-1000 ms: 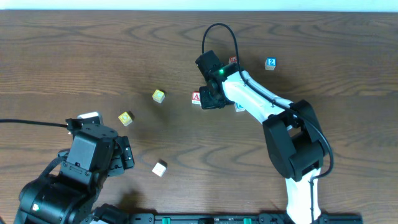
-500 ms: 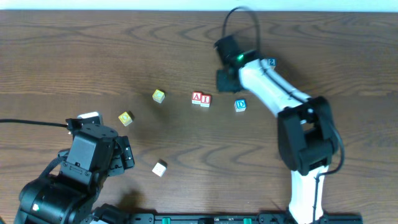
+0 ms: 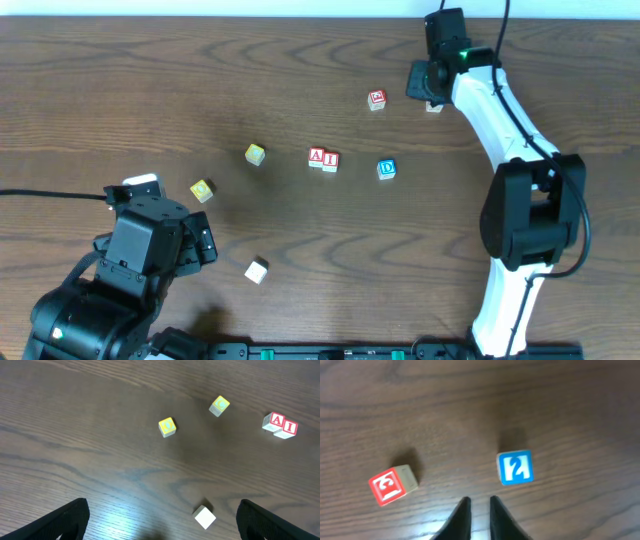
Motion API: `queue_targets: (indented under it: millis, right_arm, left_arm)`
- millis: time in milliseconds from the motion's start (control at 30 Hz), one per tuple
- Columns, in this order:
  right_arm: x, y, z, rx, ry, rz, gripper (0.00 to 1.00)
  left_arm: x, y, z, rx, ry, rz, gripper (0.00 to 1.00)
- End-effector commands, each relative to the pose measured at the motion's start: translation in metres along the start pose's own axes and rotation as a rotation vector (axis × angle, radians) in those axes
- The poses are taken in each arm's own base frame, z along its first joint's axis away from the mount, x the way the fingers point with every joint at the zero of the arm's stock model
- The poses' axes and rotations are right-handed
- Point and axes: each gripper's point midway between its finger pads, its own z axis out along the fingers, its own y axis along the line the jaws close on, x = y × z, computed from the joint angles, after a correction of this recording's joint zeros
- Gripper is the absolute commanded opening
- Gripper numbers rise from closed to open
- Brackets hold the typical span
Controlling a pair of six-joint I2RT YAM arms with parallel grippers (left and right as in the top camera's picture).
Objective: Spell out Ai2
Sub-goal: 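Move right gripper to the blue 2 block at the back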
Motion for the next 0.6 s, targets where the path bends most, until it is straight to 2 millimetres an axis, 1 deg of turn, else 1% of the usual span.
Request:
queue_targets:
  millis: [0,67,133,200,300,467,567]
  right_arm:
    - [-0.014,-0.012,-0.001,0.025,-0.037,-0.008,0.27]
    - [-0.019,-0.014,-0.001,0.024,-0.054,-0.017,0.37]
    - [-0.024,-0.016,-0.001,0.022,-0.069,-0.037,0.42]
    - [-0.025,-0.016,0.003,0.021,-0.076,-0.051,0.52]
    - [-0.025,-0.016,0.012,0.021,-0.076,-0.049,0.55]
    - [-0.018,-0.017,0.031,0.027,-0.053,-0.05,0.59]
    - [-0.014,-0.02,0.04,0.034,-0.04,-0.048,0.6]
  left_arm:
    - [-0.002,0.003,0.002,-0.025,-0.004,0.004,0.95]
    - [-0.002,0.003,0.003,-0.027,-0.001,0.004,0.95]
    - [-0.002,0.002,0.003,-0.027,0.0,0.005,0.95]
    - [-0.002,0.003,0.003,-0.027,0.0,0.005,0.95]
    - [-0.002,0.003,0.003,-0.027,0.0,0.004,0.95]
    - [-0.002,0.002,0.003,-0.027,0.0,0.004,0.95]
    - [-0.002,0.002,0.003,-0.027,0.0,0.004,0.95]
